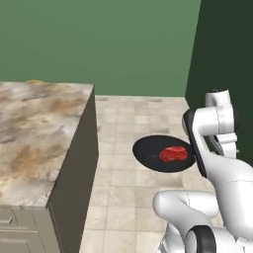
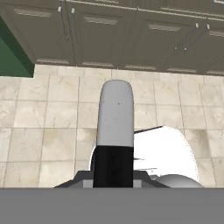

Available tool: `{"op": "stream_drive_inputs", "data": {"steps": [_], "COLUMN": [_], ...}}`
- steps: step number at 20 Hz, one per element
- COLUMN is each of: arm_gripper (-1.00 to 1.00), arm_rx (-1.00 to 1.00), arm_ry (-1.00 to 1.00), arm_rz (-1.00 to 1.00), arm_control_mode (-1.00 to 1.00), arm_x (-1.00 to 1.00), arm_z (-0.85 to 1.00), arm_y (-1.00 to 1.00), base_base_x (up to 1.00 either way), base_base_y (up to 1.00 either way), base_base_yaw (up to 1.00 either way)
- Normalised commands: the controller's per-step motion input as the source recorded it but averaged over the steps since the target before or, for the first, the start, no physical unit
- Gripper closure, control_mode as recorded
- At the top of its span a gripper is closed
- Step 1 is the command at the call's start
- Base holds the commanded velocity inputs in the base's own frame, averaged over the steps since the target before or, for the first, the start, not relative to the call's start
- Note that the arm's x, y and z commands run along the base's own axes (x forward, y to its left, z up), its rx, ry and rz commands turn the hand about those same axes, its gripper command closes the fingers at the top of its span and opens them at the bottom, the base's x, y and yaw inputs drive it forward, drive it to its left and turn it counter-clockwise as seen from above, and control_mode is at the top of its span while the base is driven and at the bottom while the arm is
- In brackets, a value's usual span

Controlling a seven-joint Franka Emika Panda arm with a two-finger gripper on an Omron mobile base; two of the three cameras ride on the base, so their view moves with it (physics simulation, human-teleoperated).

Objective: Pick up the pan with the steak in it and place it on the dining table. Then place the steak on the plate.

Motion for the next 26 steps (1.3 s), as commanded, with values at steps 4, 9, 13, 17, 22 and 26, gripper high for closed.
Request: {"op": "stream_drive_inputs", "data": {"steps": [4,9,13,17,22,26], "arm_gripper": [1.00,1.00,1.00,1.00,1.00,1.00], "arm_rx": [0.00,0.00,0.00,0.00,0.00,0.00], "arm_ry": [0.00,0.00,0.00,0.00,0.00,0.00], "arm_rz": [0.00,0.00,0.00,0.00,0.00,0.00], "arm_control_mode": [1.00,1.00,1.00,1.00,1.00,1.00], "arm_x": [0.00,0.00,0.00,0.00,0.00,0.00], "arm_z": [0.00,0.00,0.00,0.00,0.00,0.00], "arm_y": [0.00,0.00,0.00,0.00,0.00,0.00], "base_base_x": [0.92,1.00,0.95,0.93,0.95,0.99], "base_base_y": [-0.18,-0.12,-0.17,-0.17,-0.13,-0.14], "base_base_yaw": [-0.19,-0.17,-0.18,-0.19,-0.19,-0.17]}}
